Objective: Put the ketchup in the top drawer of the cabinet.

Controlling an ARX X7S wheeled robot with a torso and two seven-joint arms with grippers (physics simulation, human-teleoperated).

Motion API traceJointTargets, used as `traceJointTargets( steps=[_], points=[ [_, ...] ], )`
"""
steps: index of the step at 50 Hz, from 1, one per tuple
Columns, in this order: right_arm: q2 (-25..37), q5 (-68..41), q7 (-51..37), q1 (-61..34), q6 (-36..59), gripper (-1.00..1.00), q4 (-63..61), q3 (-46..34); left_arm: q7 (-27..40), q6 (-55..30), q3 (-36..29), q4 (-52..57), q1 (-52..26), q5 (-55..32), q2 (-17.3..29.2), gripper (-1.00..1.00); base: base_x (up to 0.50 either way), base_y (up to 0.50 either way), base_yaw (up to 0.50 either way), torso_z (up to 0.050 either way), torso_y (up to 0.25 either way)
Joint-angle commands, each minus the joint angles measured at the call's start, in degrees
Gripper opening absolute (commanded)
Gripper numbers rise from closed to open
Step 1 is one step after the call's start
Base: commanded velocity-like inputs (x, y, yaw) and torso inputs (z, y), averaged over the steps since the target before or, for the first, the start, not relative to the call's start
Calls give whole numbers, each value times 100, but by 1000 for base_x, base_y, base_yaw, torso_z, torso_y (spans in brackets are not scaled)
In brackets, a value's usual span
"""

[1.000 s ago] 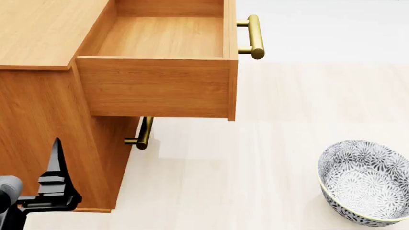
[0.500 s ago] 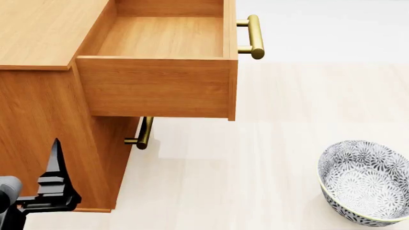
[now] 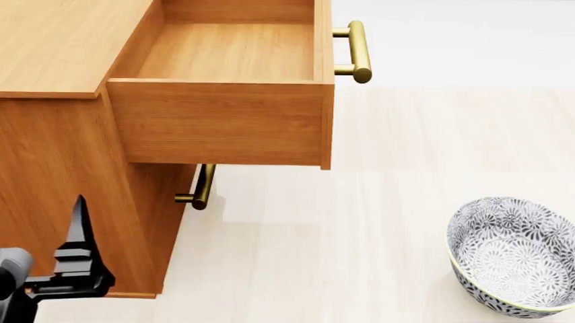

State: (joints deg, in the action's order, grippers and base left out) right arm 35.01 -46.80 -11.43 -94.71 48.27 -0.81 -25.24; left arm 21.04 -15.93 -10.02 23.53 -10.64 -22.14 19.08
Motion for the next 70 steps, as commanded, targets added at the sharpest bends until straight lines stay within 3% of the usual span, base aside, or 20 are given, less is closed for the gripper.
traceJointTargets(
  steps=[1,19,32,41,54,59,70],
  points=[
    [-528,526,483,-206,-430,-100,800,-395,-1,42,-33,-79,-13,-7,-15,100,0,0,0,0,0],
    [-1482,1162,1178,-533,-1533,-100,2753,-854,45,41,-32,-73,-8,-49,3,100,0,0,0,0,0],
    [-2295,1502,1847,-1102,-2502,-100,4860,-998,80,24,-65,-43,-1,-60,14,100,0,0,0,0,0],
    [-3214,1851,2471,-1742,-3930,-100,7541,-1049,76,55,-98,-108,-19,-60,-1,100,0,0,0,0,1],
    [-3495,2933,2499,-1535,-3801,-100,7578,-109,94,65,-83,-174,-70,-84,14,100,0,0,0,0,0],
    [-3500,2079,2448,-1505,-3817,-100,7578,-849,109,29,-113,-171,-112,-69,23,100,0,0,0,0,0],
    [-3501,-498,2142,-1511,-4124,-100,7574,-3557,112,5,-183,-200,-161,-46,25,100,0,0,0,0,1]
  ],
)
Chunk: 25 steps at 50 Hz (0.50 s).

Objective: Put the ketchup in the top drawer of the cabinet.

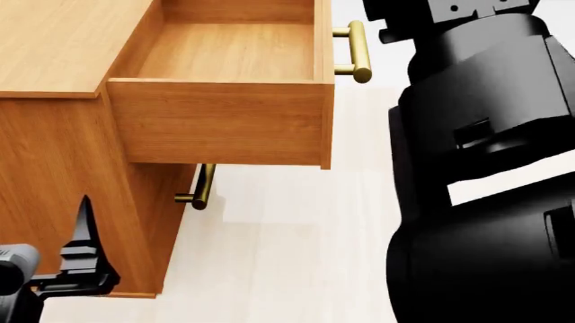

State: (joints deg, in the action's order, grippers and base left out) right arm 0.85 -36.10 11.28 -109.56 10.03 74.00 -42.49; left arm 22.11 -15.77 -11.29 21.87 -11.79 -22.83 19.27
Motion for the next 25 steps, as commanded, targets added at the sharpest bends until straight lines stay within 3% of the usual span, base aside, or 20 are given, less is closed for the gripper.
traceJointTargets(
  steps=[1,11,18,25],
  points=[
    [-85,-1835,-141,-25,-327,-100,88,-2108,-1,8,-54,-49,-44,22,4,100,0,0,0,0,0],
    [-85,-3612,-360,-16,-542,-100,-34,-3849,25,-15,-76,-23,-46,16,16,100,0,0,0,0,0],
    [-85,-4380,-280,-11,-494,-100,-90,-4290,43,38,-43,-46,-3,-2,21,100,0,0,0,0,0],
    [-85,-4430,-301,123,-474,-100,-325,-4539,62,41,-40,-10,41,-25,34,100,0,0,0,0,0]
  ],
)
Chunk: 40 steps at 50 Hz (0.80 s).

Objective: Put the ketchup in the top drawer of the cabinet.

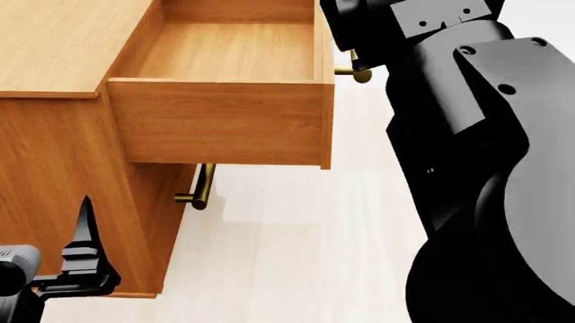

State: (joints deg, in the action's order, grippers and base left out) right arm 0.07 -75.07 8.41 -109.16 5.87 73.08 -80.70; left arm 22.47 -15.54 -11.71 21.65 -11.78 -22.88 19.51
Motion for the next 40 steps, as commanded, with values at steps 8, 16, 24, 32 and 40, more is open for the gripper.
traceJointTargets(
  steps=[8,16,24,32,40],
  points=[
    [-7,-824,45,29,119,-100,-353,-721,57,28,34,60,90,-58,29,100,0,0,0,0,1],
    [-7,-1550,107,87,509,-100,-193,-874,89,47,75,99,155,-87,61,100,0,0,0,0,0],
    [-7,-1716,231,58,1179,-100,-88,-1025,100,43,55,124,172,-94,73,100,0,0,0,0,0],
    [-7,-1367,121,159,1590,-100,-83,-975,112,46,40,157,195,-104,87,100,0,0,0,0,0],
    [-7,-873,167,324,1750,-100,-39,-838,108,52,15,163,205,-120,91,100,0,0,0,0,1]
  ],
)
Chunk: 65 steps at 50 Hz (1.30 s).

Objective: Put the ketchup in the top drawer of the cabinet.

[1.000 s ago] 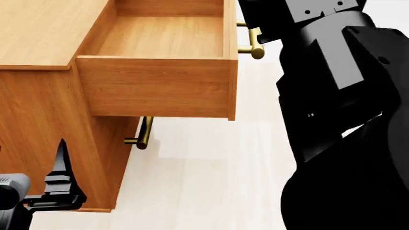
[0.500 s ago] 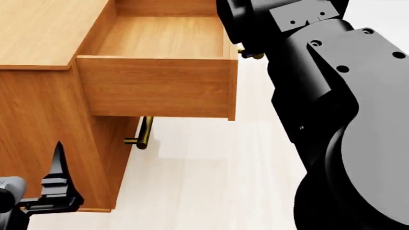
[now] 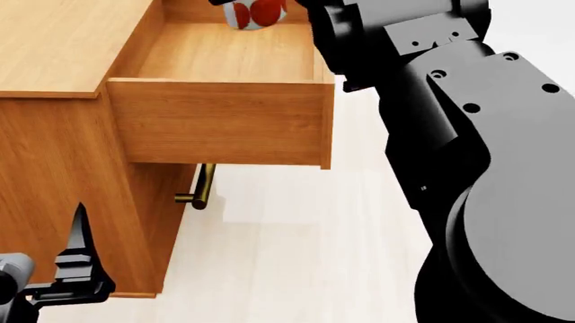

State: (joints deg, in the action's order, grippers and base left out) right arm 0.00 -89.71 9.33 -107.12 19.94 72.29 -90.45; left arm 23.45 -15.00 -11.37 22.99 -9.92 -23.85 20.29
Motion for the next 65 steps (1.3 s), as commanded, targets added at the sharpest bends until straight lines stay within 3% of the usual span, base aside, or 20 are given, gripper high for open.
traceJointTargets(
  steps=[1,25,43,65],
  points=[
    [0,619,82,129,355,-100,46,164,13,-1,-19,31,17,-25,14,100,0,0,0,0,0],
    [0,859,230,292,232,-100,81,319,10,94,-69,-151,-38,11,-1,100,0,0,0,0,0],
    [0,-310,423,221,-63,-100,208,-10,34,107,-59,-160,-21,-21,34,100,0,0,0,1,1],
    [0,130,418,485,-34,-100,136,80,61,148,-54,-66,94,-61,94,100,0,0,0,0,0]
  ],
)
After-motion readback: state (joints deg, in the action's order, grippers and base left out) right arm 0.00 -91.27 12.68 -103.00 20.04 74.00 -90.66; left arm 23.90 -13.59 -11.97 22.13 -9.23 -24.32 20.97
